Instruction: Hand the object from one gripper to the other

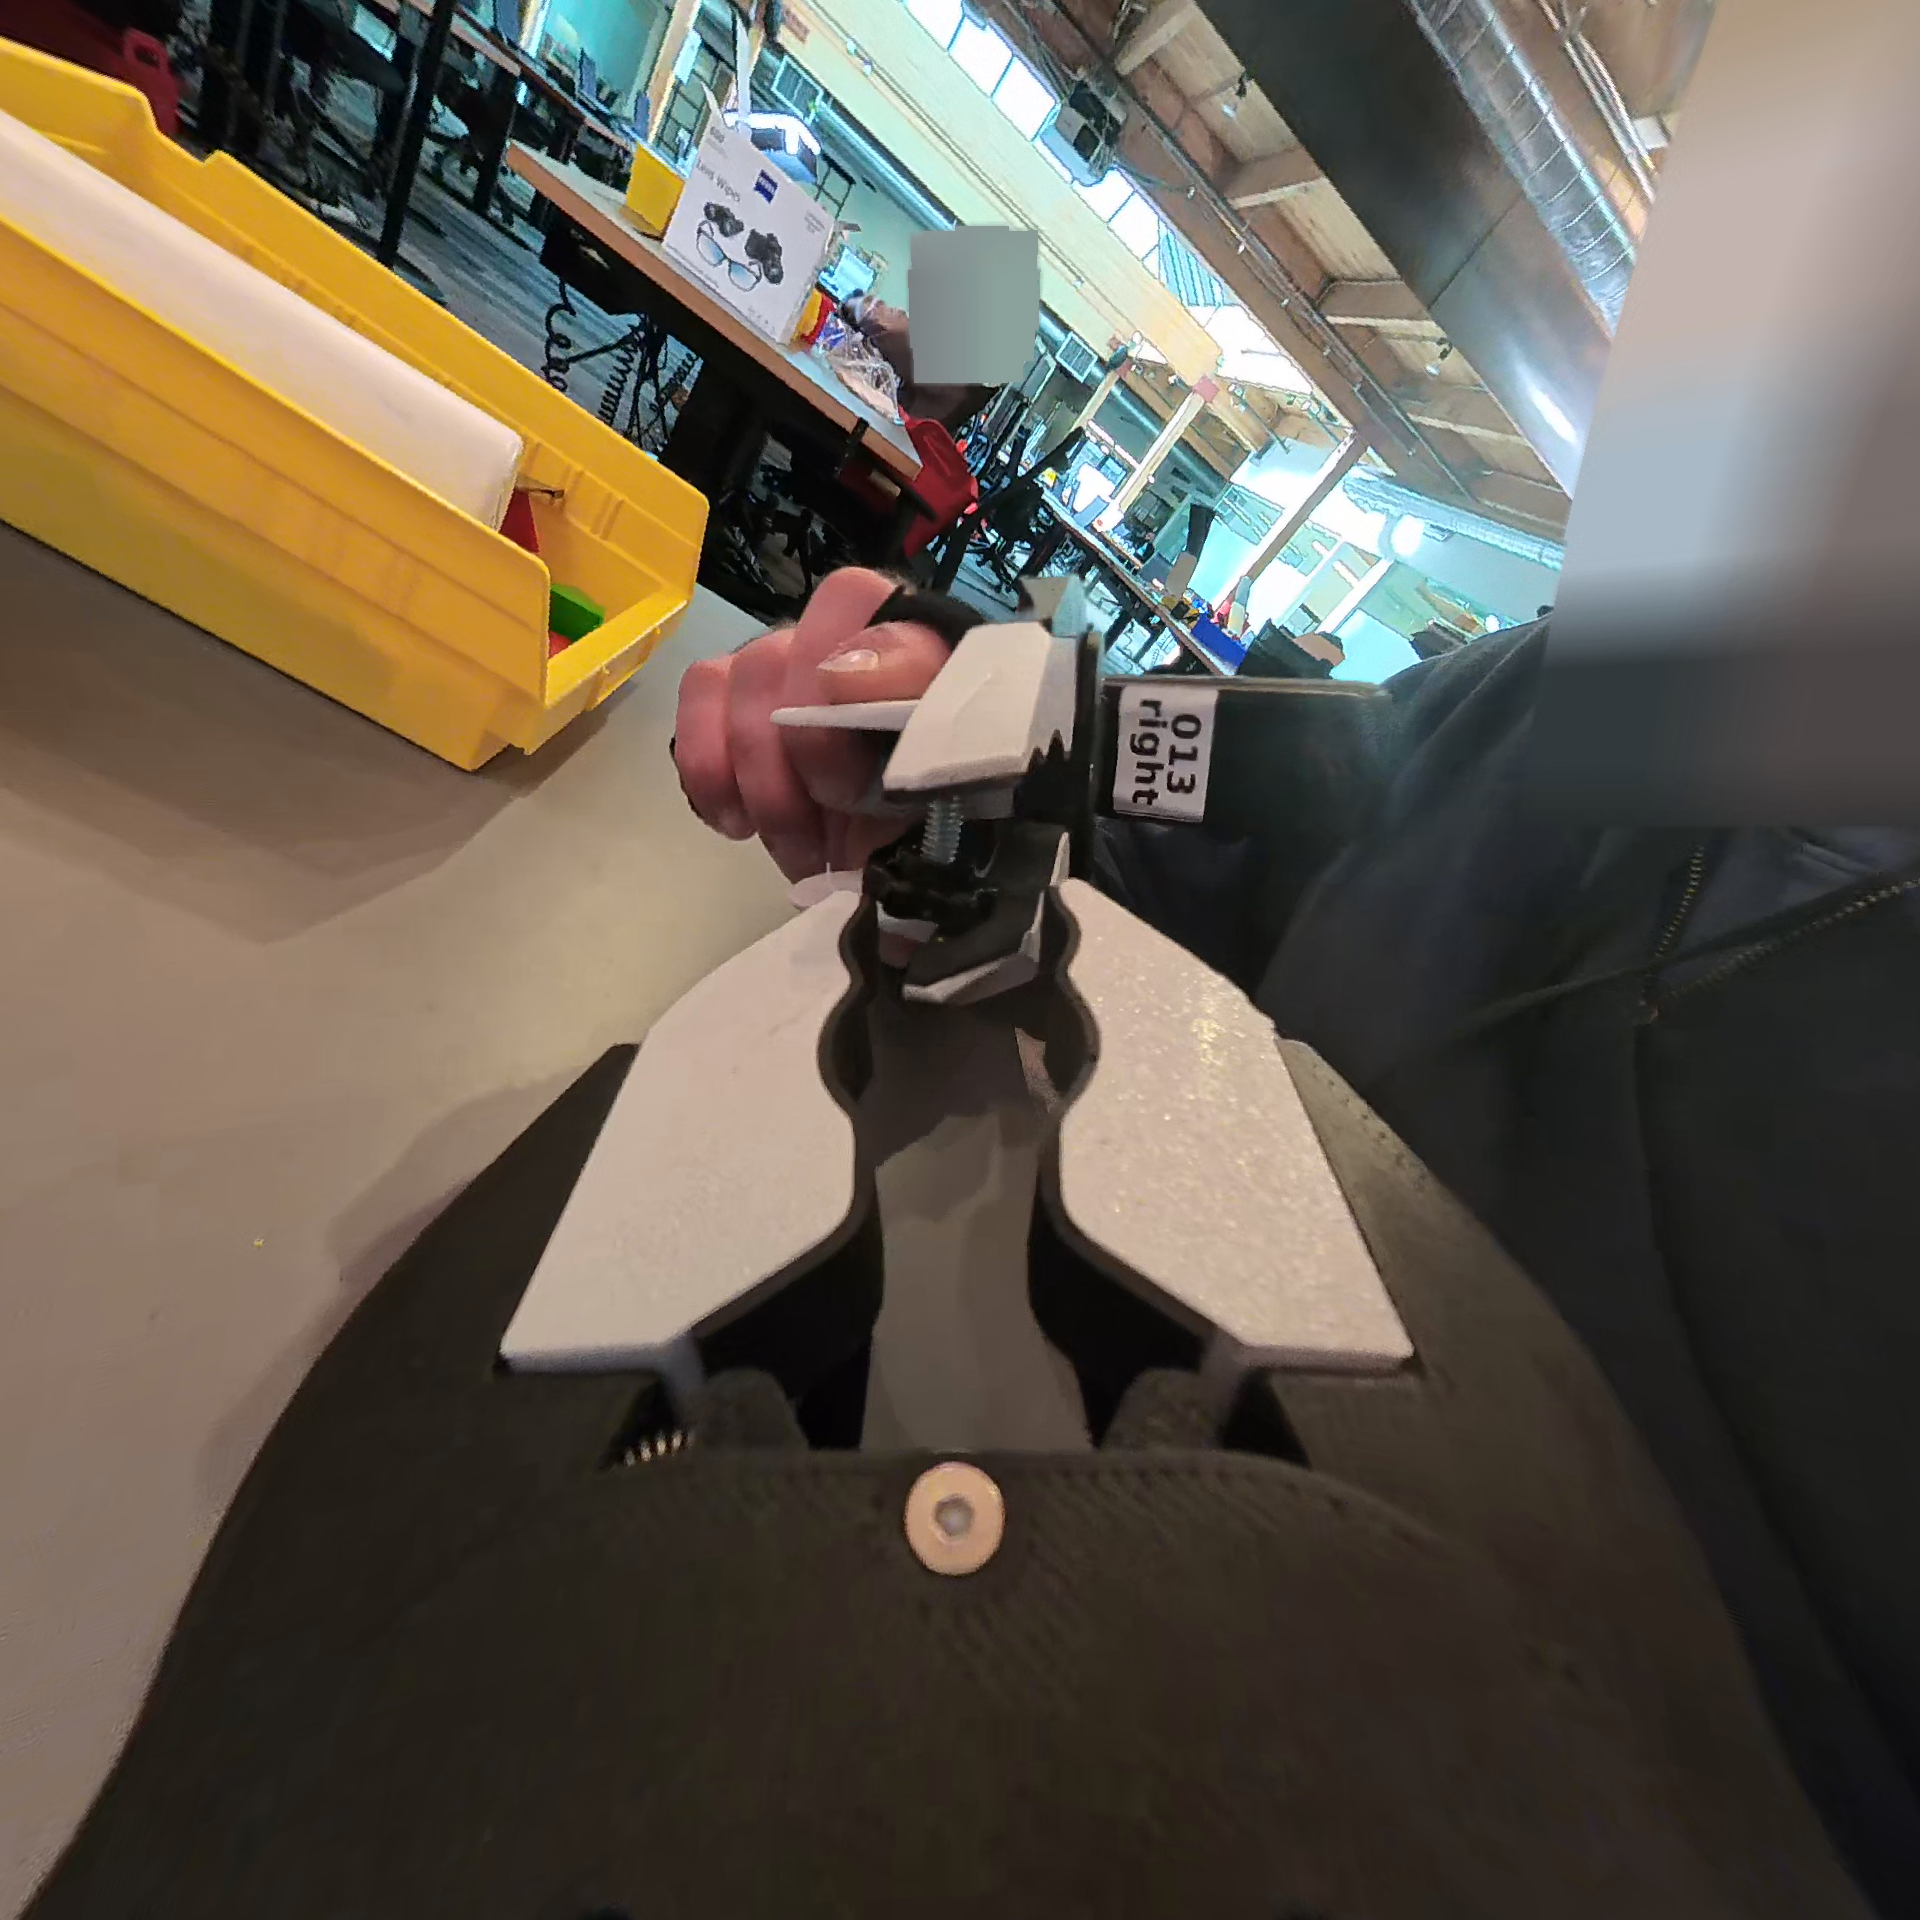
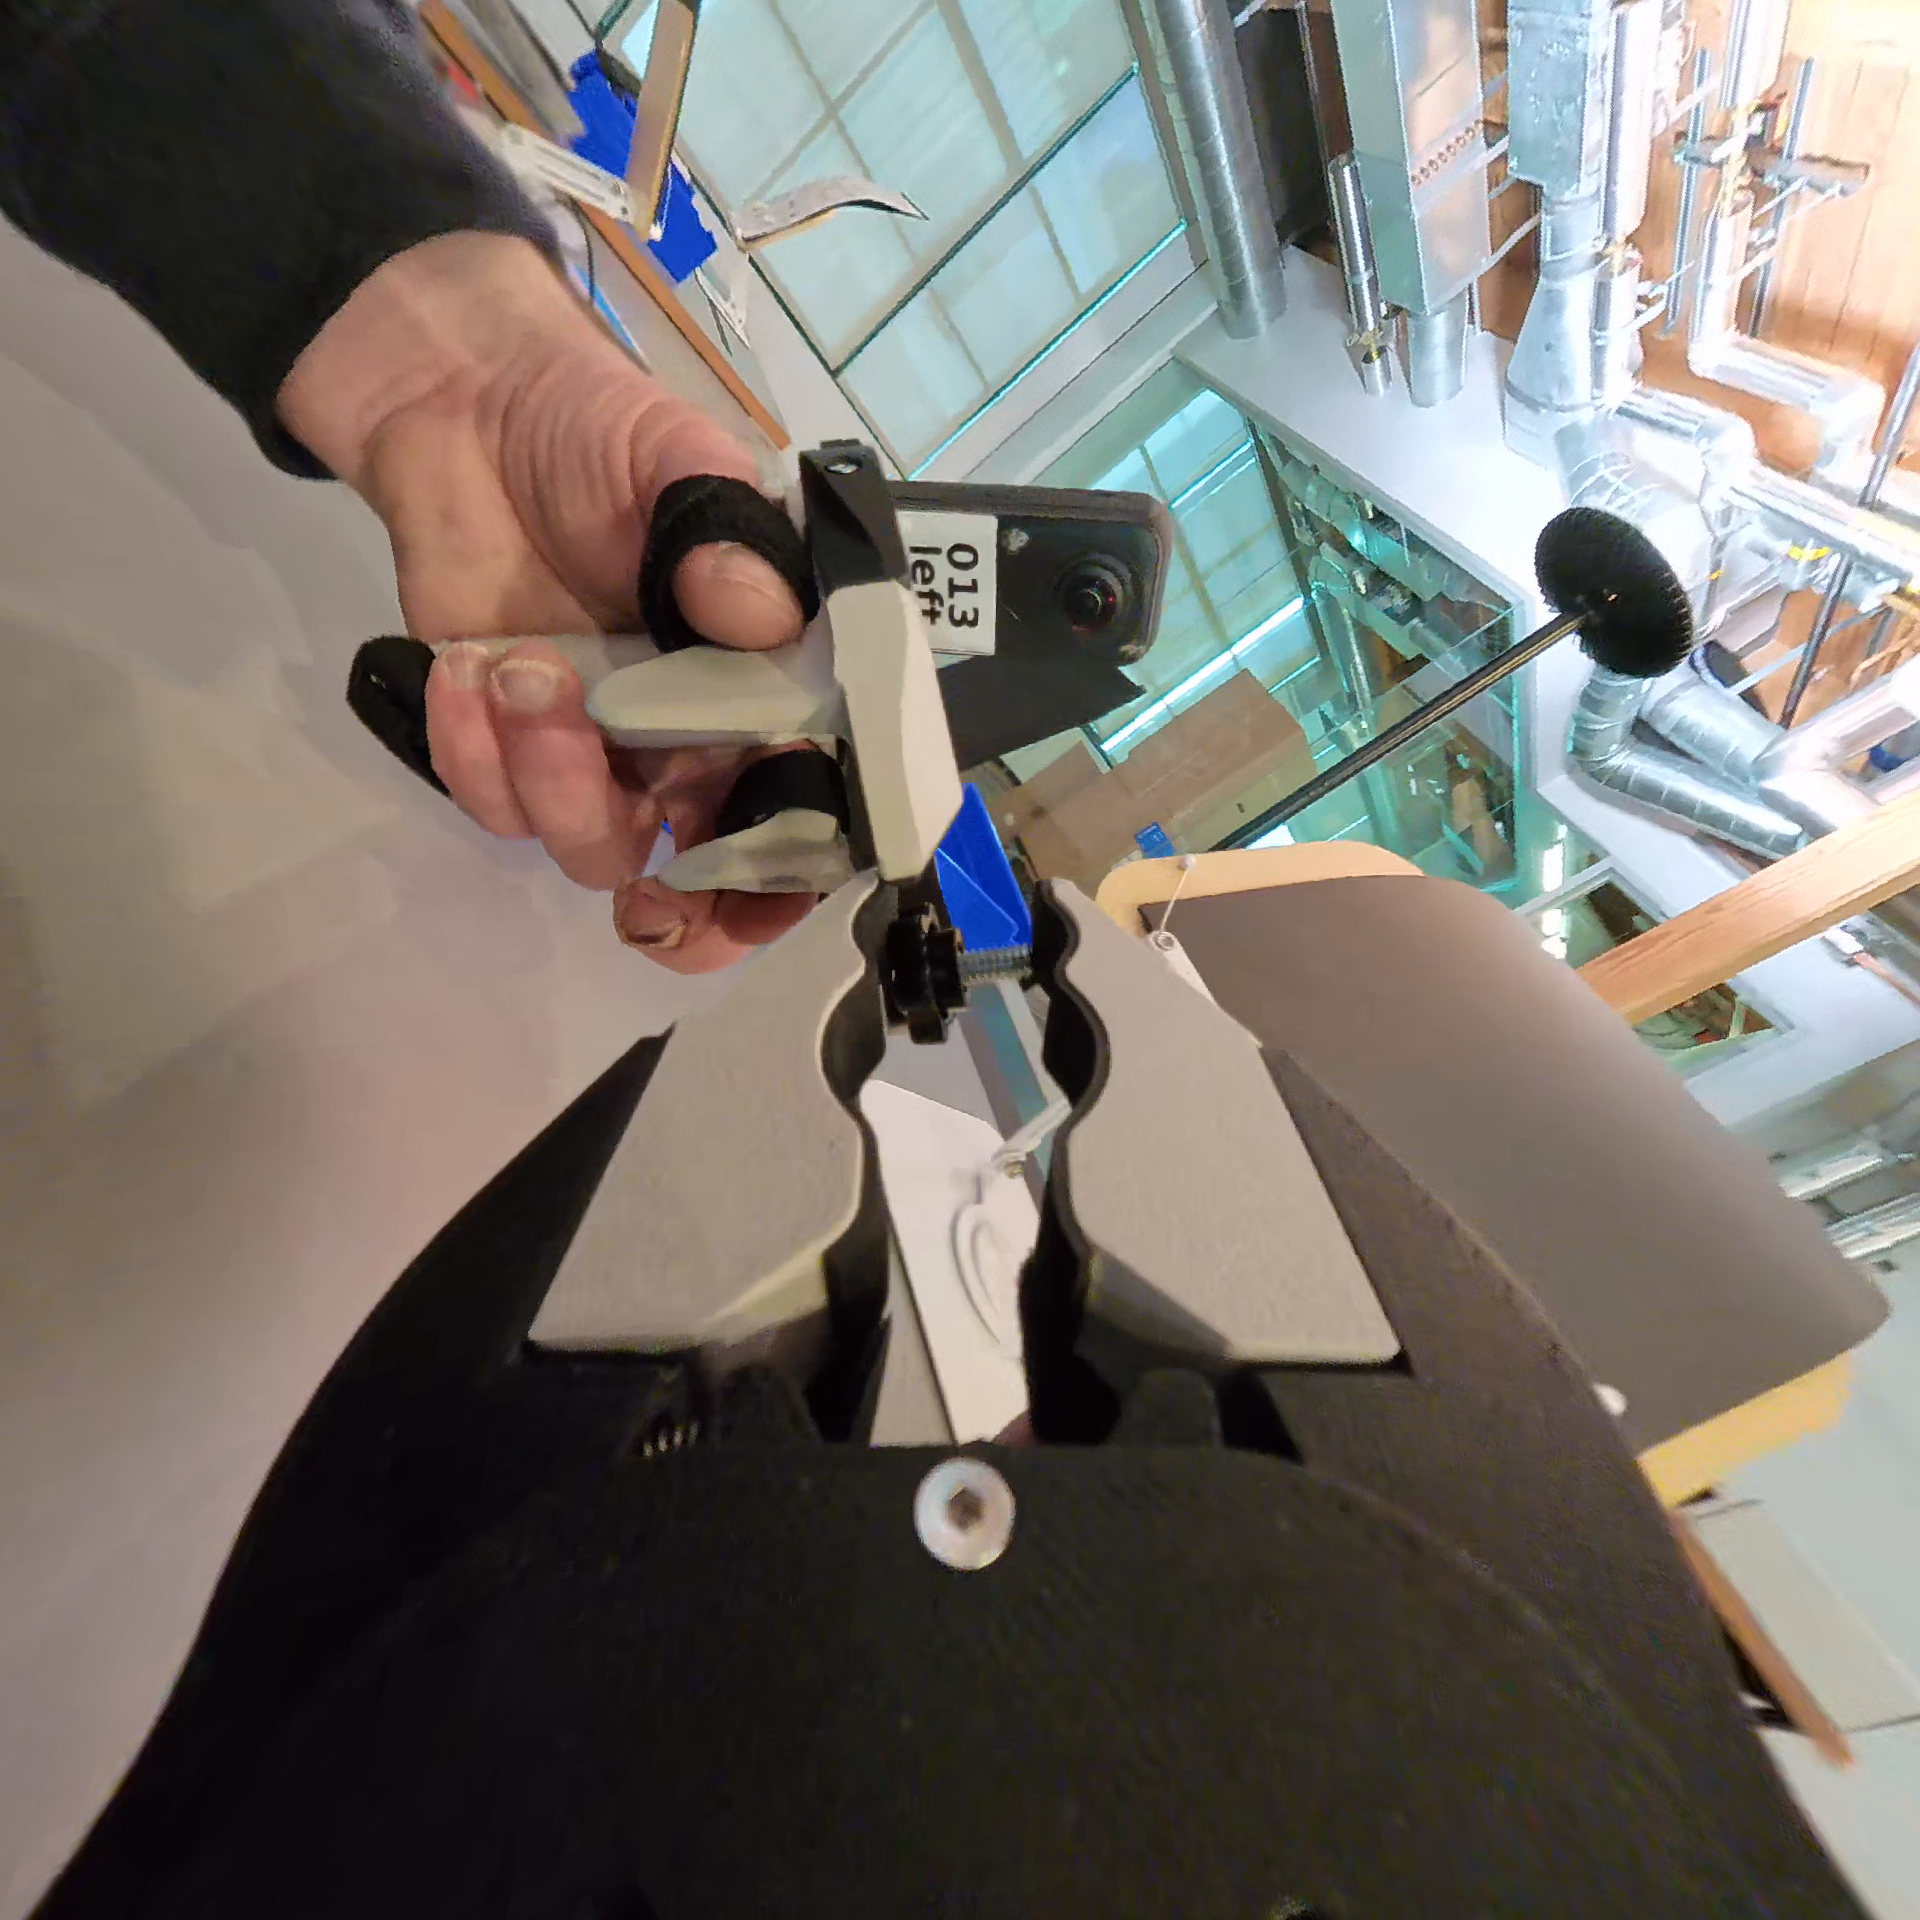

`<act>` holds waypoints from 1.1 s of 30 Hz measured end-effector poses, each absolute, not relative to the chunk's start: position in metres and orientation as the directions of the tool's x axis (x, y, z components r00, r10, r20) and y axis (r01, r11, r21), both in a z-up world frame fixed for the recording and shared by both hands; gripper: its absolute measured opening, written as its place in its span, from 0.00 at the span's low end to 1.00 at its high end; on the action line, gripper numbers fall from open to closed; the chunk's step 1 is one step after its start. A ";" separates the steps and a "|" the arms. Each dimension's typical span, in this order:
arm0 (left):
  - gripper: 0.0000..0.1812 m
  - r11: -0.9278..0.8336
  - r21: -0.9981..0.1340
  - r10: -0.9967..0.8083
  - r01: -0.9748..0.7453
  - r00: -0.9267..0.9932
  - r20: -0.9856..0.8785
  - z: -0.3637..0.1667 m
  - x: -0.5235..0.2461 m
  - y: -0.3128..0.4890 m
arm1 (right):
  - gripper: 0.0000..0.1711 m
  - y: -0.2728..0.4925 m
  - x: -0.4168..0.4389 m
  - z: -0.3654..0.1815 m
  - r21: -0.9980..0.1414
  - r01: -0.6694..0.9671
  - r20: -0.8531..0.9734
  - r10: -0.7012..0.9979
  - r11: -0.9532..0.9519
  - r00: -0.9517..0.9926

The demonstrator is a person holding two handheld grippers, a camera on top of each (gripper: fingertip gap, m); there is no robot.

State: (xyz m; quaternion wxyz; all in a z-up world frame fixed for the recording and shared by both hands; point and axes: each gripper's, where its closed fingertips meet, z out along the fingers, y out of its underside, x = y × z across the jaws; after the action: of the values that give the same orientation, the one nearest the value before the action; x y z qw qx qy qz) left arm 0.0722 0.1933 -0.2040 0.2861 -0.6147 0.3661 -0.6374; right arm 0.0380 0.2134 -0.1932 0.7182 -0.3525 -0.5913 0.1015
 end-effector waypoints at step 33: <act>0.08 -0.665 -0.746 -0.746 0.029 0.022 0.666 -0.203 0.084 0.192 | 0.13 0.198 0.029 -0.201 -0.787 0.123 0.614 0.753 0.604 0.237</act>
State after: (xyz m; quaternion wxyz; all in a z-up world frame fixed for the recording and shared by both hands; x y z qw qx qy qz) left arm 0.0839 0.1919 -0.2029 0.3016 -0.6480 0.2764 -0.6424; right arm 0.0293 0.1977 -0.2006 0.6878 -0.3816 -0.5735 0.2289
